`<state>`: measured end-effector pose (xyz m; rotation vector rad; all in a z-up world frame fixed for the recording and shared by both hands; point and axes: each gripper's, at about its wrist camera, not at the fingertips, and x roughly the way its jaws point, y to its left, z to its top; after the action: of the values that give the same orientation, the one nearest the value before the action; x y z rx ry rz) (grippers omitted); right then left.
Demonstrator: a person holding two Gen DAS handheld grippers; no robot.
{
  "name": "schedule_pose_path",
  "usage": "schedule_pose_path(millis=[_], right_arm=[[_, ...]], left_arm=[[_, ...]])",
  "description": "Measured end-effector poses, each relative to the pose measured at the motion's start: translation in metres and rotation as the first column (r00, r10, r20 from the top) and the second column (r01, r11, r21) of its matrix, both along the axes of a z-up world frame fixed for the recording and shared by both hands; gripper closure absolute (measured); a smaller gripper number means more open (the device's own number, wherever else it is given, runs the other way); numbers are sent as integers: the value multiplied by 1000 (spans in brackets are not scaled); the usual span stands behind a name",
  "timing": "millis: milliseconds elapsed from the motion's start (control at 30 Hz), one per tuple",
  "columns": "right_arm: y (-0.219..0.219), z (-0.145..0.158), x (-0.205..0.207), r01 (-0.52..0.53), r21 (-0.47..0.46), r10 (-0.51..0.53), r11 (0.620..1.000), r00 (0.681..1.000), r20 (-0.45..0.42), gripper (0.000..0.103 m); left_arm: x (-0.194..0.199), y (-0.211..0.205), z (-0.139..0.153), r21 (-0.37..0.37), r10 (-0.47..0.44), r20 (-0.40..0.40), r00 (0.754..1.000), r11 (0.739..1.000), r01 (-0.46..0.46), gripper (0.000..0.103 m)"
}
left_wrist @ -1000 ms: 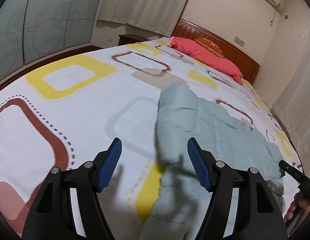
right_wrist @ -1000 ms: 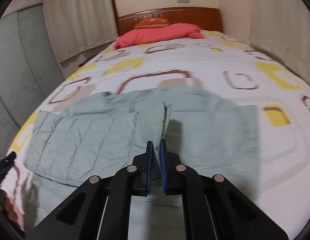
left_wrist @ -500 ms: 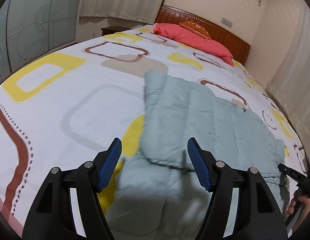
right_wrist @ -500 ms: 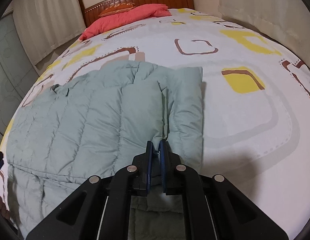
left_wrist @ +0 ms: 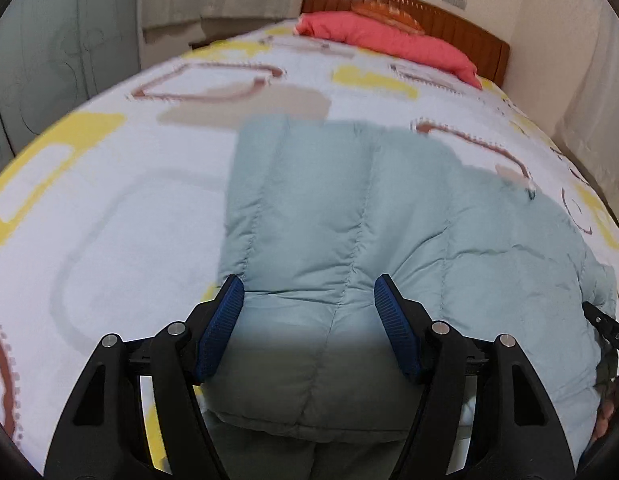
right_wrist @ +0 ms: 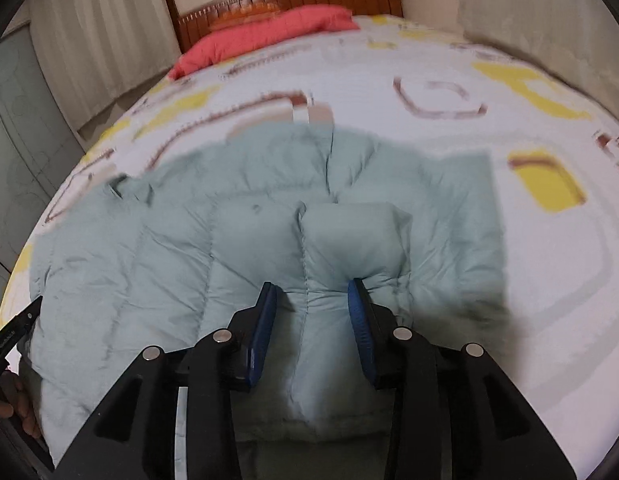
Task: Fold large clothes
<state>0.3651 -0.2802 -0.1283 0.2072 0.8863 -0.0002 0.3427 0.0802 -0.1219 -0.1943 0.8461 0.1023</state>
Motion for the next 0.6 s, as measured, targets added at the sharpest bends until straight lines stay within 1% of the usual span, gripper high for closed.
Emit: schedule_pose_path(millis=[33, 100, 133, 167, 200, 233, 300, 333, 433, 467, 500, 533, 600], right_arm=[[3, 4, 0, 1, -20, -1, 1000, 1000, -5, 65], [3, 15, -2, 10, -17, -11, 1000, 1000, -6, 65], [3, 25, -4, 12, 4, -12, 1000, 1000, 19, 65], [5, 32, -5, 14, 1, -14, 1000, 999, 40, 65], [9, 40, -3, 11, -13, -10, 1000, 998, 66, 65], [12, 43, -1, 7, -18, -6, 1000, 997, 77, 65], [18, 42, 10, -6, -10, 7, 1000, 997, 77, 65], [21, 36, 17, -14, 1, 14, 1000, 998, 66, 65], [29, 3, 37, -37, 3, 37, 999, 999, -22, 64], [30, 3, 36, -38, -8, 38, 999, 999, -9, 64], [31, 5, 34, -38, -20, 38, 999, 999, -6, 64], [31, 11, 29, -32, -29, 32, 999, 999, -4, 64], [29, 23, 13, -35, -7, 35, 999, 999, 31, 64]], left_arm=[[-1, 0, 2, 2, 3, -1, 1000, 1000, -3, 35], [-8, 3, 15, -12, 12, 2, 1000, 1000, -12, 35], [-13, 4, 22, -27, 22, 28, 999, 999, -22, 35], [-18, 5, 33, -40, 36, 68, 997, 999, -33, 35], [-20, 5, 37, -44, 41, 87, 995, 998, -37, 35], [-20, 3, 44, -50, 43, 114, 993, 998, -38, 35], [-13, -2, 46, -70, 33, 129, 991, 997, -25, 35], [-6, -6, 42, -75, 26, 115, 993, 997, -18, 35], [21, -14, 6, -59, 1, -12, 1000, 998, -1, 35], [22, -16, 3, -42, -2, -15, 1000, 999, 2, 35], [18, -19, 7, -19, -4, -1, 1000, 1000, 4, 35], [13, -19, 13, -19, -6, 6, 1000, 1000, 6, 35], [-4, -15, 25, -69, -3, 42, 999, 998, 6, 35]])
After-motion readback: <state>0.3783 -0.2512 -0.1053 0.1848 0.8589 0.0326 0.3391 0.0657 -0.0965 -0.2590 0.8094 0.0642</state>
